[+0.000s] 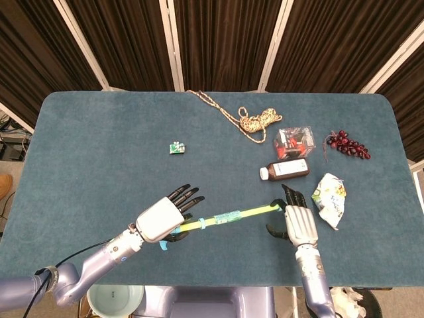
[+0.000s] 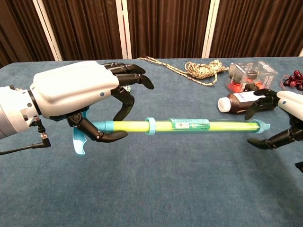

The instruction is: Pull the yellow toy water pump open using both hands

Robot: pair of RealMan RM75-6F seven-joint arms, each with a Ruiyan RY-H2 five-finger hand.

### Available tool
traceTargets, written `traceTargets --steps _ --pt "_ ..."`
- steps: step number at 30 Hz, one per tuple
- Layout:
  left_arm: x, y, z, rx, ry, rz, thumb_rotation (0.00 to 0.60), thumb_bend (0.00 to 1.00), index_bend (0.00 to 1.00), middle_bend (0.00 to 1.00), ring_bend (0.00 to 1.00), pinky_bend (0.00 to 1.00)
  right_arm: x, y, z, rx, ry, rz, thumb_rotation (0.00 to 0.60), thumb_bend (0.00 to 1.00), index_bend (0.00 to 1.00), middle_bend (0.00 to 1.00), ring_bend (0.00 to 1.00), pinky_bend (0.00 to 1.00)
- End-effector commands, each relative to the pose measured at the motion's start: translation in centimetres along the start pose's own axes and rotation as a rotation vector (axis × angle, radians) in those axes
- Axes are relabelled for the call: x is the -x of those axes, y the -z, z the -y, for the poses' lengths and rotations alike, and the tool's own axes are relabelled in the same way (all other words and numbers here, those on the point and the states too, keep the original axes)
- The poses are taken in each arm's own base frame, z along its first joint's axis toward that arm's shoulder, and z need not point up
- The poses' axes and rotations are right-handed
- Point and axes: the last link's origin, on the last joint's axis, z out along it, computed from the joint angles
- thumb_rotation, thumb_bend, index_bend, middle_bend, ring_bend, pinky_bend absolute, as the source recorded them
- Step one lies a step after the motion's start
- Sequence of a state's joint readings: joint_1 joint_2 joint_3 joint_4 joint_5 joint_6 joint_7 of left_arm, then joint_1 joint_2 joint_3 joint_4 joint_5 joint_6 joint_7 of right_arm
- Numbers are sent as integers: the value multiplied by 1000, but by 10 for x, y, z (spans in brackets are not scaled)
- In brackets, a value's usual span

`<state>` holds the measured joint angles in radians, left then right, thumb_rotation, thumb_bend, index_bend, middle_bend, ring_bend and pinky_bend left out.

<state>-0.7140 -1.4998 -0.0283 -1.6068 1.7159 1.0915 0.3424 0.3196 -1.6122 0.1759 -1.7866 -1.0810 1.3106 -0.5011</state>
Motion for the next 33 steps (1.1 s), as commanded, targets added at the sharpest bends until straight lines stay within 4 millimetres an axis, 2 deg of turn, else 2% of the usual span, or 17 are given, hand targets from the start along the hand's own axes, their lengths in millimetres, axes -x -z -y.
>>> traceTargets --steps 1,11,20,26,33 --pt "0 -1 -1 6 -1 -1 600 386 638 113 16 97 1 -3 4 -1 -3 -8 600 295 348 33 20 11" --pt "-1 -4 -7 19 10 -12 600 386 638 113 16 97 9 -2 9 4 -5 3 600 304 352 32 22 12" --pt "-2 -4 -6 19 4 -14 600 385 638 113 16 97 11 -3 7 13 8 1 600 401 414 39 31 12" --pt "-4 -3 -5 19 0 -17 600 386 638 114 16 97 10 -3 4 22 7 1 600 407 424 40 34 12" --pt "-6 -2 -4 18 -2 -19 600 386 638 114 16 97 10 -3 -3 37 18 0 600 417 531 78 55 20"
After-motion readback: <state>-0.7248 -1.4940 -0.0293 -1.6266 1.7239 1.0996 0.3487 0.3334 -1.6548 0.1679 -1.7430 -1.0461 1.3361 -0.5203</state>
